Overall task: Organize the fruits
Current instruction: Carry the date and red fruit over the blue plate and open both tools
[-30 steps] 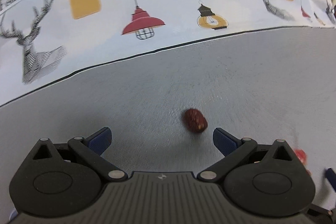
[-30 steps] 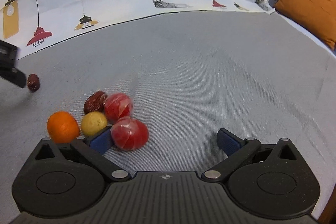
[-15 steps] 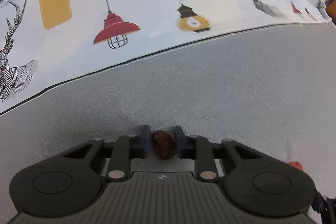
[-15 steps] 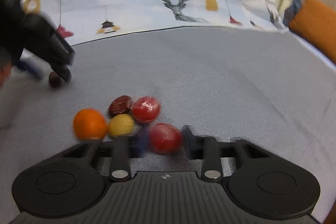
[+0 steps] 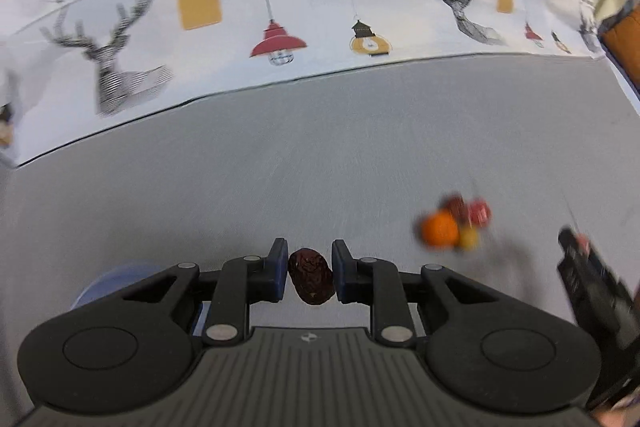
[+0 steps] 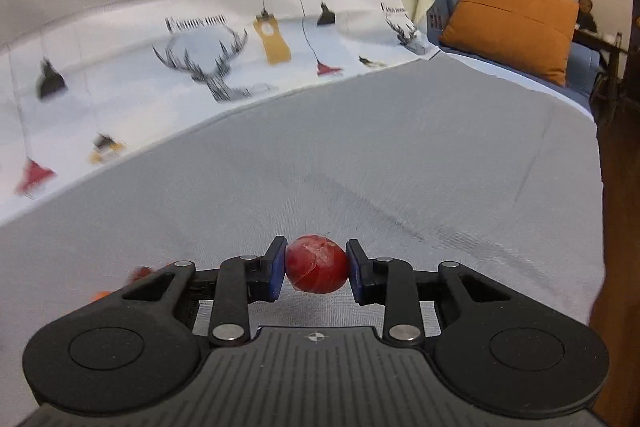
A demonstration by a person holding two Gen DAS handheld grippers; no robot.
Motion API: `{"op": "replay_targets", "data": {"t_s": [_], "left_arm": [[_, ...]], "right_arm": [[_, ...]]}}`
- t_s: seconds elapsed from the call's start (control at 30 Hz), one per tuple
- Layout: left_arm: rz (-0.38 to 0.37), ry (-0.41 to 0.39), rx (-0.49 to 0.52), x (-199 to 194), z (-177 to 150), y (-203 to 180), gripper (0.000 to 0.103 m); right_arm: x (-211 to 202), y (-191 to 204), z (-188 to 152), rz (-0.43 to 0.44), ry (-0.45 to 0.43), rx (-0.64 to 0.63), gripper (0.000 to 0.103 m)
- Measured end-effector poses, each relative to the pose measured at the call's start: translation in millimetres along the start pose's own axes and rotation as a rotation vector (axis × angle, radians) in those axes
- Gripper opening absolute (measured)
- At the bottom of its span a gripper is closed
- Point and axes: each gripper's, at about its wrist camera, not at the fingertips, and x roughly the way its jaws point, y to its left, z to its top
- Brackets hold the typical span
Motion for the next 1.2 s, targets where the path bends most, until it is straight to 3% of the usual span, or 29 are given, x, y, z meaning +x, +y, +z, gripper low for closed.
{"op": "replay_targets", "data": {"t_s": [0.3,0.47,0.83,1.2], "left_arm": [[0.014,-0.032,-0.071,-116,-103,44,0.026],[0.029,-0.06,-0.112,-163,-154,67,0.025],[0.041,-0.12,-0.163,-224,-229,94,0.026],[0.058,-0.182,-0.221,-255,-259,107,0.025]], "right_arm": [[-160,-14,0,0.315,-0.03,-0.159,0.033],[-230,-8,-19,0.418,-0.062,-0.261,0.033],[-324,10,-46,0.554,-0.105,-0.373,0.033],[-367,24,-57,0.646,-0.155,-0.465,0.033]]}}
